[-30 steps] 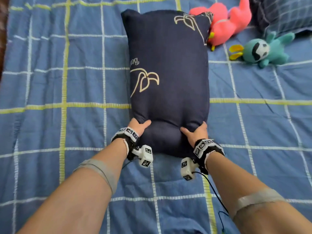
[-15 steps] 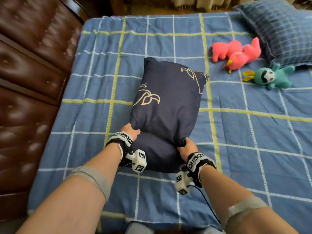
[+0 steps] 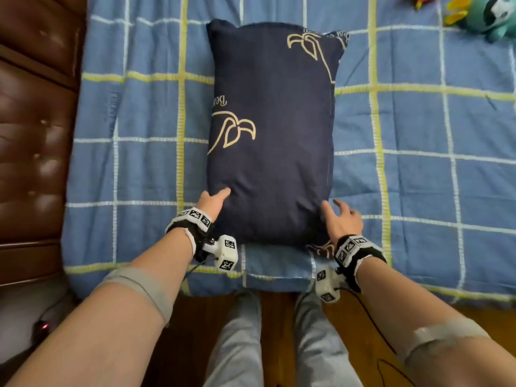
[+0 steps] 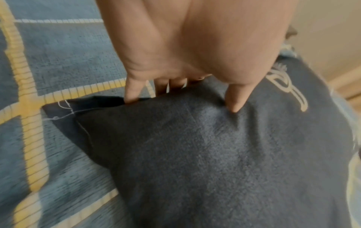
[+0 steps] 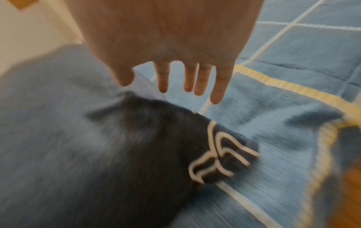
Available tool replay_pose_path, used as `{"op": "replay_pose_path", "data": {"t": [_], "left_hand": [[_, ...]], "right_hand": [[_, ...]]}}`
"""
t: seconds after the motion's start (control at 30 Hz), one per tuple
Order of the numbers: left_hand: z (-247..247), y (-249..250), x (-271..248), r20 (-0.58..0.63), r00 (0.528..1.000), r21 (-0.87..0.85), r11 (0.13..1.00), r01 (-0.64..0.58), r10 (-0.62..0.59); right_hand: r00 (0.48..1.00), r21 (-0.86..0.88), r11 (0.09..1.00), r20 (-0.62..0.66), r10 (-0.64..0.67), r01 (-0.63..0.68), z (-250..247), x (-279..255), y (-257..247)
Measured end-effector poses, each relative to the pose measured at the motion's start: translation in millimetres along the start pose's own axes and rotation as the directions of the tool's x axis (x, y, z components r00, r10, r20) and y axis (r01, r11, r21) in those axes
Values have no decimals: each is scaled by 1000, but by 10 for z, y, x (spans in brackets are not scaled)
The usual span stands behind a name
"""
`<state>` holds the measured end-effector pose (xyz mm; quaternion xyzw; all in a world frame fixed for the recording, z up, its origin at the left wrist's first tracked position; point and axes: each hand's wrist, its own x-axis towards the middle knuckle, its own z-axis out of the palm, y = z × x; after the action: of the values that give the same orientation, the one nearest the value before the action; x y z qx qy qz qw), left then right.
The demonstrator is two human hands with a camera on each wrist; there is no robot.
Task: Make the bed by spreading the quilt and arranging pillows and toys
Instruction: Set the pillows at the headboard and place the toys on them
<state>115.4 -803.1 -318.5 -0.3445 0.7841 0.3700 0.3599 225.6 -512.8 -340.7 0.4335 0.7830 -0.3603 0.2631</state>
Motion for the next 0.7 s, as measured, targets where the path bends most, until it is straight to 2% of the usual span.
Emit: {"op": "replay_pose_path", "data": {"t": [0.03, 0.1, 0.17, 0.23, 0.27, 0.33, 0.4, 0.43, 0.5, 0.57, 0.6, 0.7], "left_hand": [[-90, 16, 85, -6, 1000, -67, 998, -17, 17], [-183, -72, 322, 48, 998, -180, 983, 43, -35], [-73, -144, 373, 251, 965, -343, 925, 161, -74], [211, -27, 80, 497, 865, -450, 872, 192, 66], [368, 48, -58, 572, 812, -433, 884, 175, 120], [540, 133, -137, 627, 767, -416, 891, 182, 136], [378, 144, -151, 612, 780, -397, 903, 163, 129], [198, 192, -133, 595, 795, -384, 911, 148, 122], [-129, 285, -106, 514, 855, -392, 905, 164, 68], [-311, 423, 11, 389, 921, -419, 896, 147, 30], [-332, 495, 53, 375, 927, -447, 881, 152, 30], [-21, 548, 396, 443, 895, -437, 885, 161, 56]], "right_hand": [[999, 112, 993, -26, -26, 29, -66, 79, -120], [996, 402, 915, 57, -72, 43, -30, 169, -355], [961, 596, 800, 254, -108, -67, 262, 204, -501], [877, 640, 741, 456, -153, -203, 647, 162, -574], [826, 617, 749, 536, -174, -243, 798, 127, -589], [756, 576, 762, 629, -182, -296, 835, 95, -597], [767, 536, 791, 627, -139, -295, 563, 113, -507], [808, 535, 799, 579, -109, -275, 374, 149, -515], [897, 577, 782, 438, -54, -235, 42, 198, -590], [943, 648, 744, 323, -76, -162, -69, 246, -734], [938, 663, 733, 330, -106, -151, -28, 263, -829], [876, 646, 735, 457, -156, -206, 476, 434, -1061]]}}
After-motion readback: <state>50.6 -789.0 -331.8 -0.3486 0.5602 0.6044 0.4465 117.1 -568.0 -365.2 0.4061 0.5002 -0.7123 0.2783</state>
